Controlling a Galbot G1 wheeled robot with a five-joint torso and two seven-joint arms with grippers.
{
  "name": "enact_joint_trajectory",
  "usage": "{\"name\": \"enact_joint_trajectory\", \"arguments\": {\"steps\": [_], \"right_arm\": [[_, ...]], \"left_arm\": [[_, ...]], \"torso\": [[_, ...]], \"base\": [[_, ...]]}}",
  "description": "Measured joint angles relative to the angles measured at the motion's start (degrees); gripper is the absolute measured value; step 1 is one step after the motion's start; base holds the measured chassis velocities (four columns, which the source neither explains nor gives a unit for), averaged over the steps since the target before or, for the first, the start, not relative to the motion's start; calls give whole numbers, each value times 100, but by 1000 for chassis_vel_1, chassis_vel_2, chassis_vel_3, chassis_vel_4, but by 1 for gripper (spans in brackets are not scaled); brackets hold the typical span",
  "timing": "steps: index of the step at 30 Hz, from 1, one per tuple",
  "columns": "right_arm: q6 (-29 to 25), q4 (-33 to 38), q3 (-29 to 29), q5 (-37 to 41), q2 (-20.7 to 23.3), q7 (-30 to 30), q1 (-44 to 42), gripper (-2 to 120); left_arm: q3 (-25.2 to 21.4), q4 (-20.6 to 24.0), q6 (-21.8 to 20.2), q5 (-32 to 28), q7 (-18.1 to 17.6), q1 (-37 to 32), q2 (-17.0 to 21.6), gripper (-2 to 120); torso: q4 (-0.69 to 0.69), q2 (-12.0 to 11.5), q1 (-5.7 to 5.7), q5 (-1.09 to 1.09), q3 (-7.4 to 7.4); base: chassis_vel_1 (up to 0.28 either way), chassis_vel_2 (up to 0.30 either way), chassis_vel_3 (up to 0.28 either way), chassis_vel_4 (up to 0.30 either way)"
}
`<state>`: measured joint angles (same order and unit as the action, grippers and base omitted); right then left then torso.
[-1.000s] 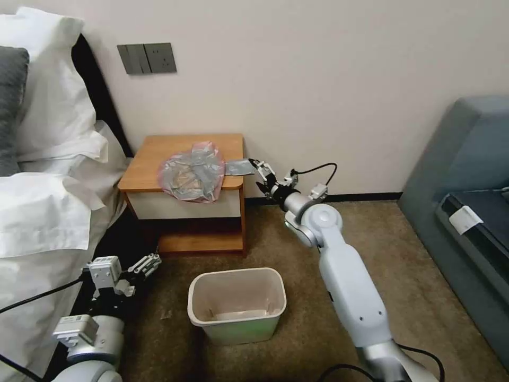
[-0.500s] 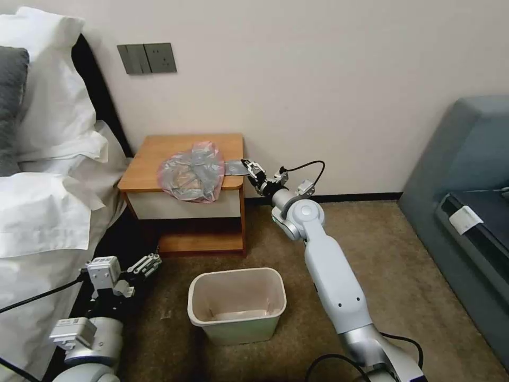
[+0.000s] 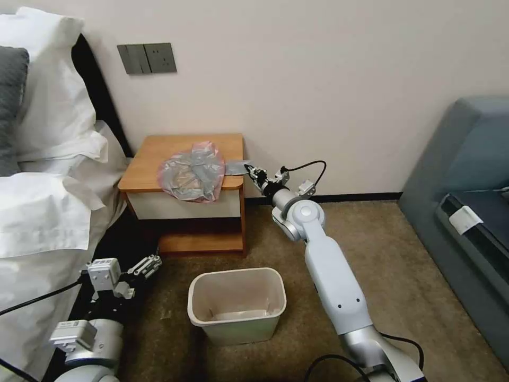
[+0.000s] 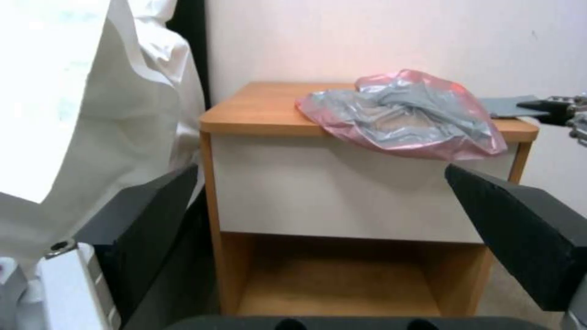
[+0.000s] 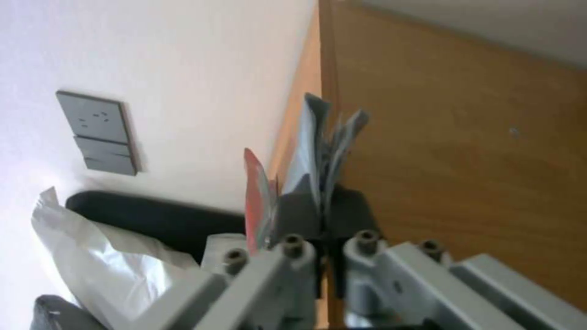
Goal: Pick up the garbage bag from the table and place it over the trash can.
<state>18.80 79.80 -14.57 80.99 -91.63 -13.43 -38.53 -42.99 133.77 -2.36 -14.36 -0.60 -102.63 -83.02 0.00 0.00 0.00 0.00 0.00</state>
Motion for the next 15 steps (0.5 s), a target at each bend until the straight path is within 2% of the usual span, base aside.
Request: {"name": "enact_joint_trajectory", "arguments": {"steps": [5, 9, 12, 13, 15], "right_arm": [[-6, 191, 10, -21, 50, -81, -105, 0], [-6, 637, 94, 60, 179, -389, -314, 0], [-15, 1474, 292, 256, 455, -1018, -754, 0], [-15, 1474, 292, 256, 455, -1018, -754, 0], [-47, 2176, 442, 416, 651, -1475, -1117, 0]], "left_arm": [[6, -30, 43, -1, 10, 3, 9, 100], [18, -37, 65, -1, 19, -2, 18, 100], [39, -40, 92, 0, 45, 32, 25, 100], [39, -40, 92, 0, 45, 32, 25, 100], [71, -42, 98, 0, 64, 82, 24, 100]], "torso": [[0, 0, 0, 0, 0], [1, 0, 0, 0, 0], [-1, 0, 0, 0, 0], [-1, 0, 0, 0, 0], [-1, 0, 0, -1, 0]], "base": [[0, 0, 0, 0], [0, 0, 0, 0], [0, 0, 0, 0], [0, 0, 0, 0], [0, 0, 0, 0]]}}
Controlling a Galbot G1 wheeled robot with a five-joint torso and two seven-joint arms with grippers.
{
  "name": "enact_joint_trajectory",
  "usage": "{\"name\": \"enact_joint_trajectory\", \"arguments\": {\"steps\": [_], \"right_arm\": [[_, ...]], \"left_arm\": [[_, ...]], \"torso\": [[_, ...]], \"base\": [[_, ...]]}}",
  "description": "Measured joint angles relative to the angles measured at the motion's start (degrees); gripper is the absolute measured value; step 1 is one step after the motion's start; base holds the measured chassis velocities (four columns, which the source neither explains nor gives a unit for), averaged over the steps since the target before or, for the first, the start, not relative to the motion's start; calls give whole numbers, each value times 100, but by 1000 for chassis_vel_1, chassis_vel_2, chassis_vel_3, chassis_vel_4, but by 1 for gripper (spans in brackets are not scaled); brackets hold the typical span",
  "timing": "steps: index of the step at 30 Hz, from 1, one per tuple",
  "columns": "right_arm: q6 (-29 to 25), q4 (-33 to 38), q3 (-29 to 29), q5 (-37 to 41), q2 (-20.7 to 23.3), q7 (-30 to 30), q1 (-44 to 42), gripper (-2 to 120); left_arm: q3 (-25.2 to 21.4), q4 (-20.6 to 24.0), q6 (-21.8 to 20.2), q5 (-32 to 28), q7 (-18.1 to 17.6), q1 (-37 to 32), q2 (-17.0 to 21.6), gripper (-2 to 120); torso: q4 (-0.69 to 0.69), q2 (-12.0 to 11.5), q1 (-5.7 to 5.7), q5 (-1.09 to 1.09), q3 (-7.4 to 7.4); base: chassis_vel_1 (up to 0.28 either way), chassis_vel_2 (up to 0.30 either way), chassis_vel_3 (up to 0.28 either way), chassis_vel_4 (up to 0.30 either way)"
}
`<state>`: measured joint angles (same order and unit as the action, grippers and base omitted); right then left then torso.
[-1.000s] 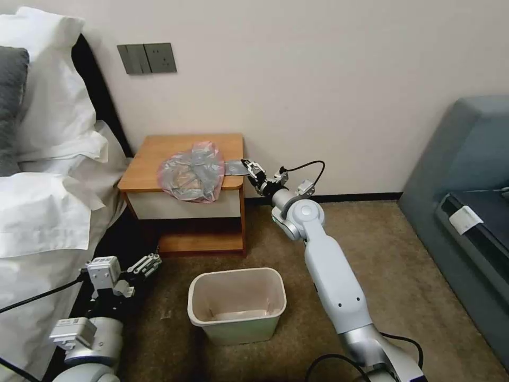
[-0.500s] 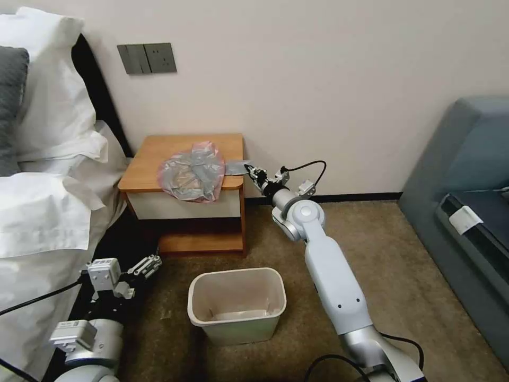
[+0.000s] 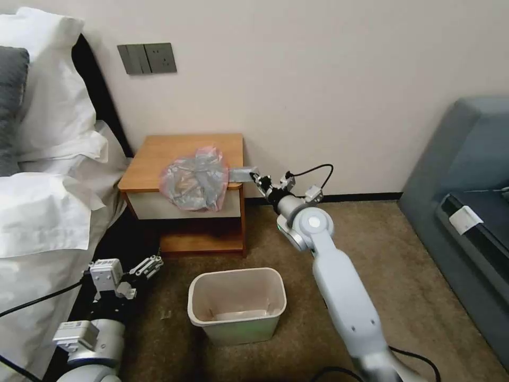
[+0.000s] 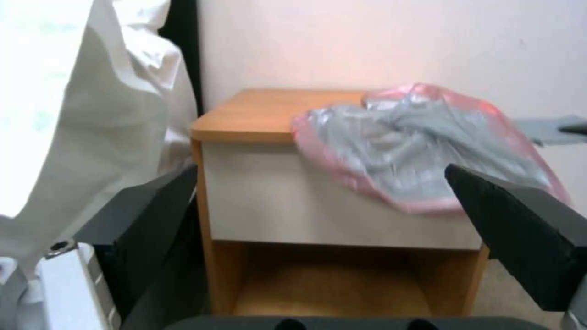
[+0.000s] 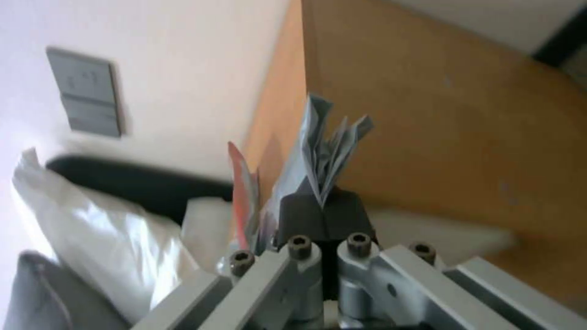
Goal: Pick up the garbage bag from the table and place it over the trash can.
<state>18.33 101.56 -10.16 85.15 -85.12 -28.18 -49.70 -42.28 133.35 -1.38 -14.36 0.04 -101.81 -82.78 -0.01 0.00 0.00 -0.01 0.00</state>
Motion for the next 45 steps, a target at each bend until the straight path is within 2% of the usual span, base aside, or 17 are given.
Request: {"name": "enact_joint_trajectory", "arguments": {"steps": [1, 2, 4, 5, 6, 12, 15, 23, 28, 31, 41, 45], "right_arm": [[0, 0, 0, 0, 0, 0, 0, 0], [-34, 311, 64, 66, 77, -189, -142, 0], [-34, 311, 64, 66, 77, -189, -142, 0], [-167, 1141, 279, 214, 273, -686, -522, 0], [-214, 1433, 377, 230, 339, -848, -673, 0], [-284, 2208, 679, 101, 497, -1266, -1263, 0], [-284, 2639, 932, -268, 661, -1429, -1778, 0], [-289, 2946, 1007, -390, 834, -1663, -2125, 0], [-271, 3220, 1003, -381, 1161, -1648, -2350, 0], [-207, 3307, 971, -431, 1526, -1440, -2567, 0], [-184, 3051, 940, -722, 1572, -1224, -2814, 0], [-240, 2619, 1106, -1098, 1396, -1076, -2872, 0]], "left_arm": [[0, 0, 0, 0, 0, 0, 0, 100], [13, 0, 1, 1, 6, 23, -4, 100], [13, 0, 1, 1, 6, 23, -4, 100], [44, 18, 2, -15, 21, 68, -13, 100], [48, 32, 2, -20, 29, 84, -10, 100], [35, 67, 15, -45, 37, 122, 23, 100], [-9, 97, 56, -64, 49, 109, 29, 100], [-5, 60, 145, -57, 67, 92, -7, 100], [13, 19, 185, -42, 82, 82, -22, 100], [15, -54, 242, -30, 108, 78, -1, 100], [45, -249, 353, 76, 147, 116, 29, 100], [69, -367, 448, 124, 168, 101, -25, 100]], "torso": [[0, 0, 0, 0, 0], [1, 0, 0, 0, 0], [1, 0, 0, 0, 0], [1, 0, 0, 0, 1], [1, 0, 1, 0, 0], [1, 1, 0, 1, 1], [1, 1, 0, 1, 1], [1, 1, 1, 0, 0], [1, 1, 0, 0, 0], [1, 1, 1, 0, 0], [1, 1, 0, 0, 0], [1, 1, 0, 1, 0]], "base": [[0, 0, 0, 0], [0, 0, 0, 0], [0, 0, 0, 0], [0, 0, 0, 0], [0, 0, 0, 0], [0, 0, 0, 0], [0, 0, 0, 0], [0, 0, 0, 0], [0, 0, 0, 0], [0, 0, 0, 0], [0, 0, 0, 0], [0, 0, 0, 0]]}}
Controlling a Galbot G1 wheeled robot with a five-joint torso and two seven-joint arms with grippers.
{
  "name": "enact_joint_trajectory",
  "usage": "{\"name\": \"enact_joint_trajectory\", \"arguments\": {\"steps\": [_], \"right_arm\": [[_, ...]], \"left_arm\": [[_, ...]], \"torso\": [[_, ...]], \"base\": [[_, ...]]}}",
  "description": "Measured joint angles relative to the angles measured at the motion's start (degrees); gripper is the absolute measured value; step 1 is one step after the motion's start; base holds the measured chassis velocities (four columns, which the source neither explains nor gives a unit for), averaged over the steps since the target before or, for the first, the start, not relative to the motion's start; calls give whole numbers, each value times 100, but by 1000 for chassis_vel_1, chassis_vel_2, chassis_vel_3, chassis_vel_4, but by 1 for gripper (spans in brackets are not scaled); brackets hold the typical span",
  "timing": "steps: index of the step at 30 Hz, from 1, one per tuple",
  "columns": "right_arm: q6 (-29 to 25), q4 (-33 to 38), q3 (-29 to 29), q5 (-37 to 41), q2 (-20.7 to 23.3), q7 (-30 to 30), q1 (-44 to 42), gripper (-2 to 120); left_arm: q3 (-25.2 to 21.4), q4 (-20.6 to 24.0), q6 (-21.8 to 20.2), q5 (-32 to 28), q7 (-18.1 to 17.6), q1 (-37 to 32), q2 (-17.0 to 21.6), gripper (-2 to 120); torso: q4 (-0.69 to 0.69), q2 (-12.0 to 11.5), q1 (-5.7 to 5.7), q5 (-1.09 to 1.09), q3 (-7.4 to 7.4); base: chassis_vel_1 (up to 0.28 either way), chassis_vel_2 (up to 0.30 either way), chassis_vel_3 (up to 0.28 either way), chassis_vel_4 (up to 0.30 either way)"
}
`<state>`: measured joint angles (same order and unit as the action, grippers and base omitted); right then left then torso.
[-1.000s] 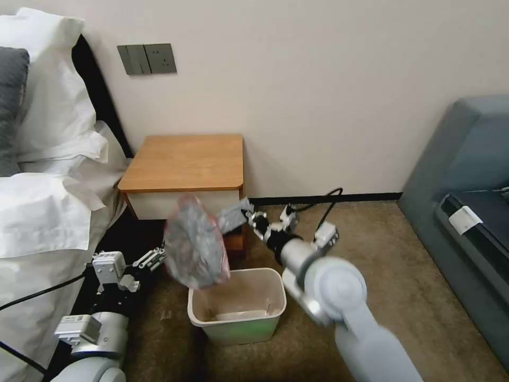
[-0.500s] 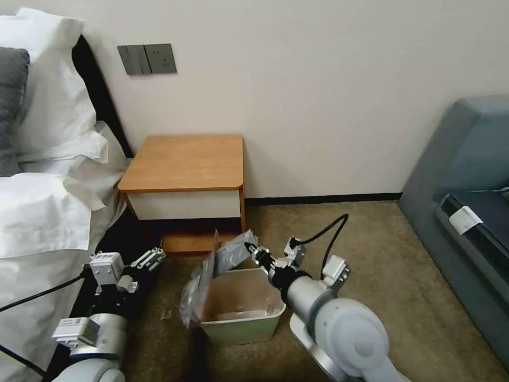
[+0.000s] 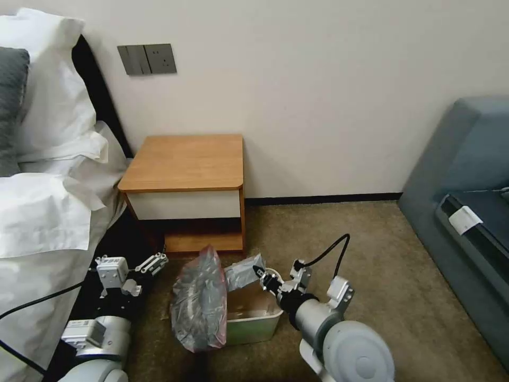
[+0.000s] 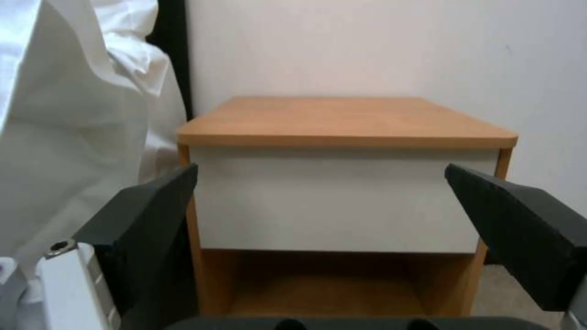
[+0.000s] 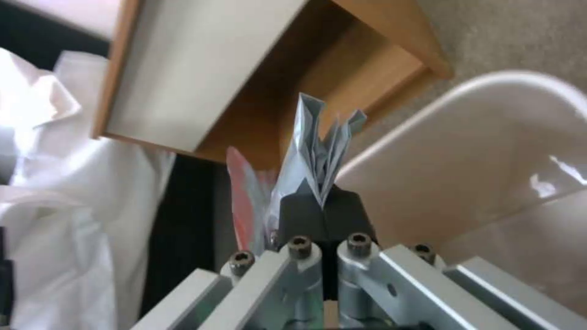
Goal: Pick up the garbage bag from the table and place it over the trash can.
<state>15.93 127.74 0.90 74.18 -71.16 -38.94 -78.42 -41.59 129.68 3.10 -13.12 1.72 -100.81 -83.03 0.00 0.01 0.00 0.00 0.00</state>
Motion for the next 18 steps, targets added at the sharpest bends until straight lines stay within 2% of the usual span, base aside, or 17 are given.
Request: {"name": "enact_joint_trajectory", "arguments": {"steps": [13, 17, 18], "right_arm": [[-3, -423, 292, -505, -86, 17, 23, 0], [42, -479, 314, -768, -44, -15, 37, 19], [42, -479, 314, -768, -44, -15, 37, 19]], "left_arm": [[-56, -169, 148, -37, 24, -7, 0, 100], [-35, -237, 157, -63, 39, 38, -1, 100], [-35, -237, 157, -63, 39, 38, -1, 100]], "torso": [[0, -1, 0, 1, 0], [0, -1, 0, 0, 0], [0, -1, 0, 0, 0]], "base": [[0, 0, 0, 0], [0, 0, 0, 0], [0, 0, 0, 0]]}}
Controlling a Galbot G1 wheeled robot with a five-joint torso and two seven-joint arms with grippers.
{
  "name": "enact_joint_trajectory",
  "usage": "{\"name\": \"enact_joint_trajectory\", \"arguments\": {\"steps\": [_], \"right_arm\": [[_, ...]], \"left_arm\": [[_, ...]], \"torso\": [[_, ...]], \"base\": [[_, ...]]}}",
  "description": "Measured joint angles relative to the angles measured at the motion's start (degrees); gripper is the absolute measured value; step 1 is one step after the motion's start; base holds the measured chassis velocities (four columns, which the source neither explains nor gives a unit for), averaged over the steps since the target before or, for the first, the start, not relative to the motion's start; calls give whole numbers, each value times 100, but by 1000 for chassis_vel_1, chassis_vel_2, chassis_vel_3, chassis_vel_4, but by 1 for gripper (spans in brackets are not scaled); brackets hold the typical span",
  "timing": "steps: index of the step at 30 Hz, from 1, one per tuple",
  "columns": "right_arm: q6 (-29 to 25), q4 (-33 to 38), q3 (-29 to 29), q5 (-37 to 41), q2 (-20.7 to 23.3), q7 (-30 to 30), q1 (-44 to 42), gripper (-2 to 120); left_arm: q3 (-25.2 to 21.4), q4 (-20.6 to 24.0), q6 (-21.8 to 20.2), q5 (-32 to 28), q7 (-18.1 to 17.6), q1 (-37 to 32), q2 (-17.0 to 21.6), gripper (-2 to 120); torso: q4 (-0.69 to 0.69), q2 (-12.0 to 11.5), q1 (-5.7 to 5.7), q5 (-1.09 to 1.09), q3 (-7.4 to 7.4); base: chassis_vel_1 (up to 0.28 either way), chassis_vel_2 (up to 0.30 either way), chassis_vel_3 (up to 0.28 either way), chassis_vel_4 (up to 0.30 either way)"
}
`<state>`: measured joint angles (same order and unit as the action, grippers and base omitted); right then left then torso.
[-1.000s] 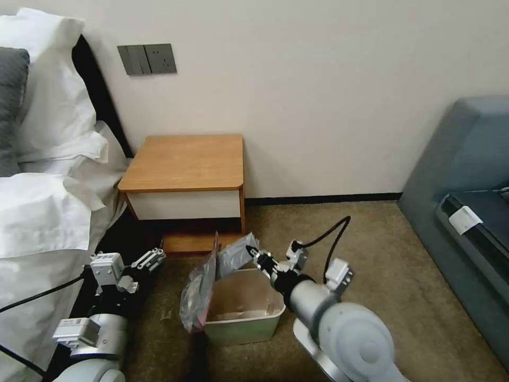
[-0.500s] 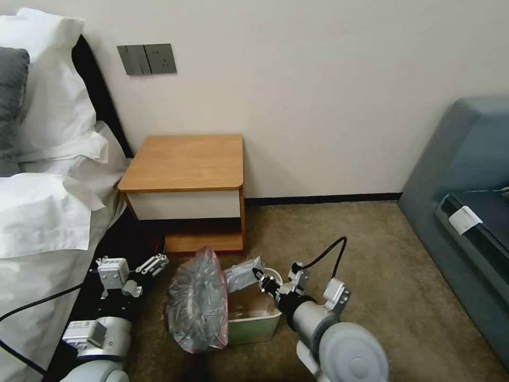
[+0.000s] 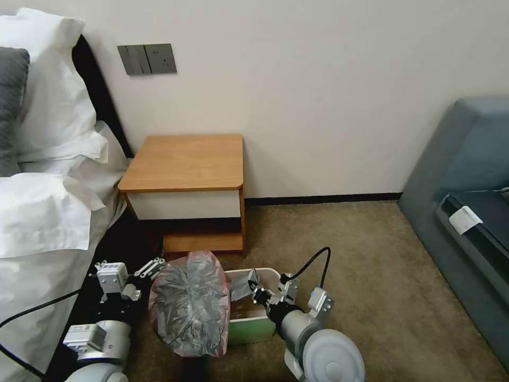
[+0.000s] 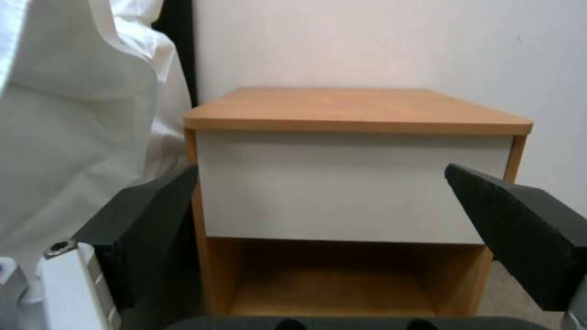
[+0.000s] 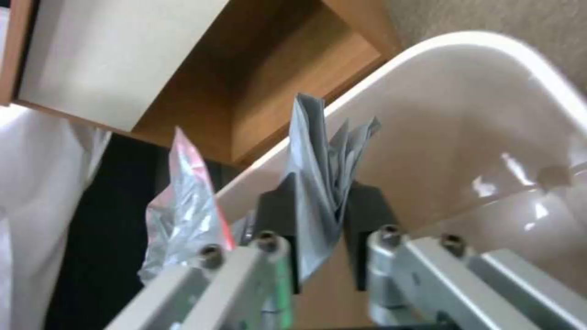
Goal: Pick up the garbage bag from the table and place it over the trash can.
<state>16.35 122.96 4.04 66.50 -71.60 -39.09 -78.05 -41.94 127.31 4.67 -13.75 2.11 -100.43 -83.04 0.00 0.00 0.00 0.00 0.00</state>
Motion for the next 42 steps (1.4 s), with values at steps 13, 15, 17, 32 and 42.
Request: {"name": "enact_joint_trajectory", "arguments": {"steps": [13, 15, 17, 32, 42], "right_arm": [[254, 305, 11, -517, 248, -30, -97, 67], [254, 390, 7, -514, 277, -52, -101, 75], [254, 459, 3, -504, 292, -68, -106, 82], [271, 942, -516, -479, 220, -19, -295, 100], [277, 1066, -948, -382, 166, -10, -327, 100]], "left_arm": [[14, -135, 51, -72, 46, 75, 24, 100], [12, -136, 54, -74, 54, 63, 34, 100], [13, -139, 57, -74, 62, 55, 36, 100], [252, 201, 75, 468, 71, -256, 16, 100], [1115, 94, -279, 918, -745, -435, -21, 100]], "torso": [[0, 0, 0, 0, 0], [0, 0, 0, 0, 0], [0, 0, 0, 0, 0], [-1, 0, 0, -1, 0], [-1, 0, -1, -1, 0]], "base": [[0, 0, 0, 0], [0, 0, 0, 0], [0, 0, 0, 0], [0, 0, 0, 0], [0, 0, 0, 0]]}}
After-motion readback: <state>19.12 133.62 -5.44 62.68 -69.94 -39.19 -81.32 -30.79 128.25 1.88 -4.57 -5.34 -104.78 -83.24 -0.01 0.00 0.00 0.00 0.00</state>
